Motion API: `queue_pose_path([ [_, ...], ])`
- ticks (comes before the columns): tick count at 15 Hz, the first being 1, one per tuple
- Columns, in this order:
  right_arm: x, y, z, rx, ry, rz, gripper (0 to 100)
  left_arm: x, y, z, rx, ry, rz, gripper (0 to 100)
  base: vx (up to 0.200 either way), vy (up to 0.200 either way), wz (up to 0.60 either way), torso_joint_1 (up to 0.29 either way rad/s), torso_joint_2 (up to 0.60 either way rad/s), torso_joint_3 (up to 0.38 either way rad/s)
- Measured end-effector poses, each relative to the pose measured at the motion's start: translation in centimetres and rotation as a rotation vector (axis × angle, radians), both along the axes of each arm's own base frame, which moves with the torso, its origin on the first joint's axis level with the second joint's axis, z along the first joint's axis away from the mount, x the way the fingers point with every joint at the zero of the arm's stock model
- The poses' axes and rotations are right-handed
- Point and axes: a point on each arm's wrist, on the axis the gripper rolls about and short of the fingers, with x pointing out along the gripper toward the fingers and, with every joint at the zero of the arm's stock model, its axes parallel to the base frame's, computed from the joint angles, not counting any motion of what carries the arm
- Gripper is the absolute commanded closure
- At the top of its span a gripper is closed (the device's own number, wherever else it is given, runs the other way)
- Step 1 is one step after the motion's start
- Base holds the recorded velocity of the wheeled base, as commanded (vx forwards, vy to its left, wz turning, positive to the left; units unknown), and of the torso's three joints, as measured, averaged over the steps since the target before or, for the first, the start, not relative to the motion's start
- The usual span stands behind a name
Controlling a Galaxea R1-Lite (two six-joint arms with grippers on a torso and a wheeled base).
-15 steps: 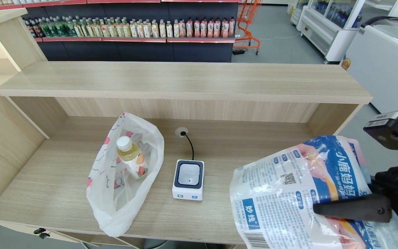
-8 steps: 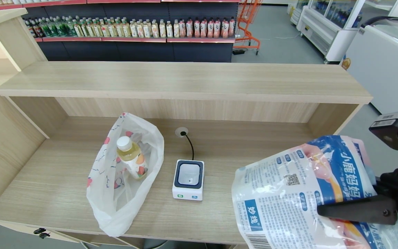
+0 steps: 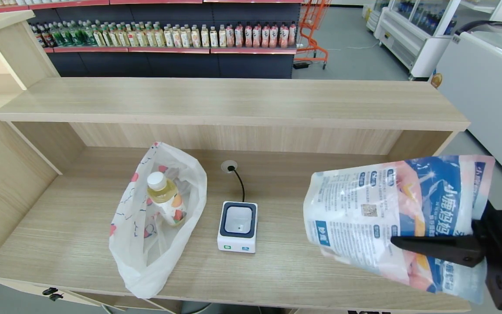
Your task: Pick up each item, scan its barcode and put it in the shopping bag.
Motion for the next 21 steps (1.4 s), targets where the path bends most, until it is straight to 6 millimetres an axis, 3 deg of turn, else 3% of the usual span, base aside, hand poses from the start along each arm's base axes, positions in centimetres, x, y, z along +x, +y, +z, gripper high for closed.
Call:
queue_pose_path([
  [4,-0.7,-0.6,-1.7,-0.274,-0.191,-0.205,100,0.0,0.0,0.0,0.0,0.0,0.0,0,0.0,0.0,0.0,0.0,0.0,0.0],
  [10,-2.1,-0.9,-2.4,-0.445,-0.403,-0.167,100,0.0,0.0,0.0,0.001,0.0,0.0,0,0.0,0.0,0.0,0.0,0.0,0.0],
  [15,-2.7,-1.1,-1.9,-0.484,-0.503,-0.157,100,0.0,0.0,0.0,0.001,0.0,0.0,0,0.0,0.0,0.0,0.0,0.0,0.0],
  [21,-3.1,-1.3,-0.3,-0.43,-0.497,-0.184,100,0.0,0.0,0.0,-0.005,0.0,0.0,0,0.0,0.2,0.0,0.005,0.0,0.003],
])
